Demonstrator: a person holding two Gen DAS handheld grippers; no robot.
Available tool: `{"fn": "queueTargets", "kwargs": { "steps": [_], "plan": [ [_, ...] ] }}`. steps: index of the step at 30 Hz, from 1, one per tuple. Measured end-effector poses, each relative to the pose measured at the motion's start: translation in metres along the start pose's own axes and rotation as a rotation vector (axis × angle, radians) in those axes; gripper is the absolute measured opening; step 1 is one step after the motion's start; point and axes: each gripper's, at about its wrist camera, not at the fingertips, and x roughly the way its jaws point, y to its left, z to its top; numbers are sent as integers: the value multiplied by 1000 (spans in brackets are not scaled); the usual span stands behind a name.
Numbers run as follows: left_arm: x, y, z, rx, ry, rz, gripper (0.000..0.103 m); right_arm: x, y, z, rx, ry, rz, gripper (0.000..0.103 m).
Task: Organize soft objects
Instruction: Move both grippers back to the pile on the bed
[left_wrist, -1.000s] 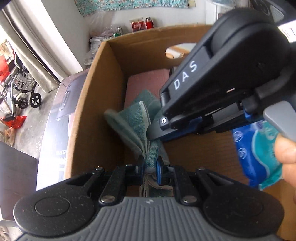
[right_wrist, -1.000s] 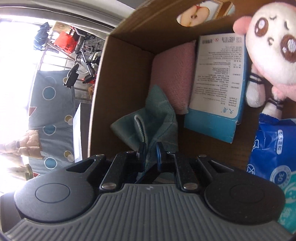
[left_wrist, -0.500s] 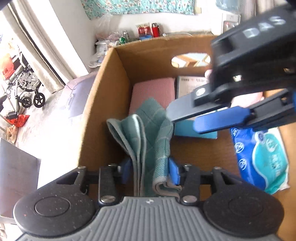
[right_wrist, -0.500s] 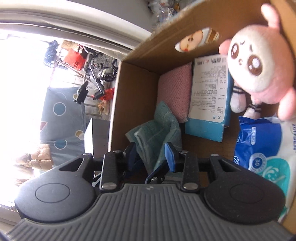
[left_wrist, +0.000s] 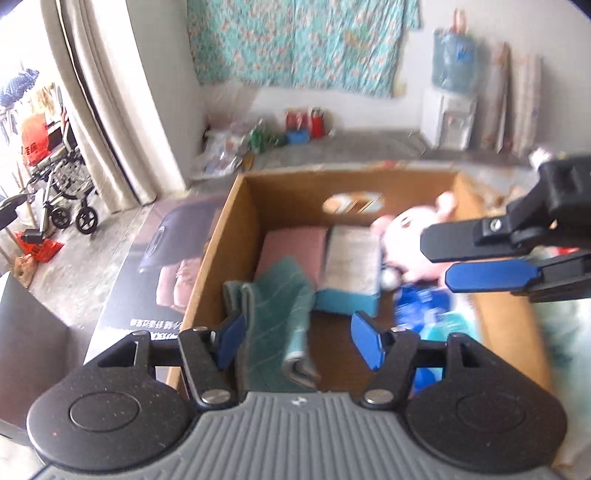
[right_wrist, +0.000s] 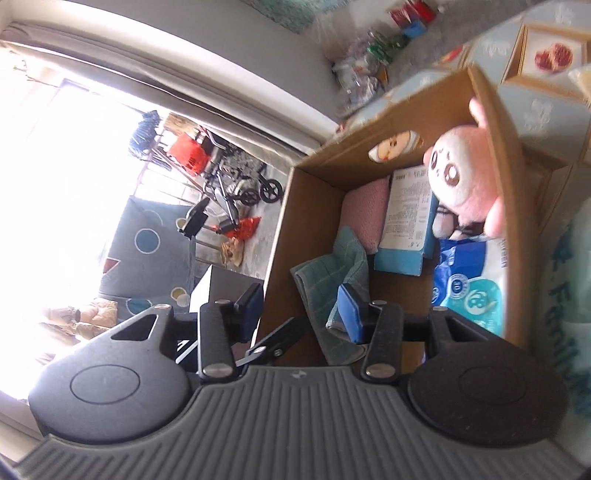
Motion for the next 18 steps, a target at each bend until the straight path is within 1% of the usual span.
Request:
{"fn": "queueTargets", "kwargs": {
  "steps": [4,8,11,15,18],
  "plan": [
    [-46,-24,-5,11,-80,-81,67,-56,1,-9,-71,-61,-3,47],
    [-79,-62,-17,30,-146,-196,70,-121,-14,-23,-103,-133,-24,48],
    [-91,-100,-26,73,-174,-295,71,-173,-35,-32,-102,-191,-67,49],
    [-99,-154,-40,153,-208,-377,72,-240,-73,-42,-68,-283,-169,50],
    [-91,-190,-50,192,-205,-443,72,-282,-105,-49,-15,-341,-236,50]
  ]
}}
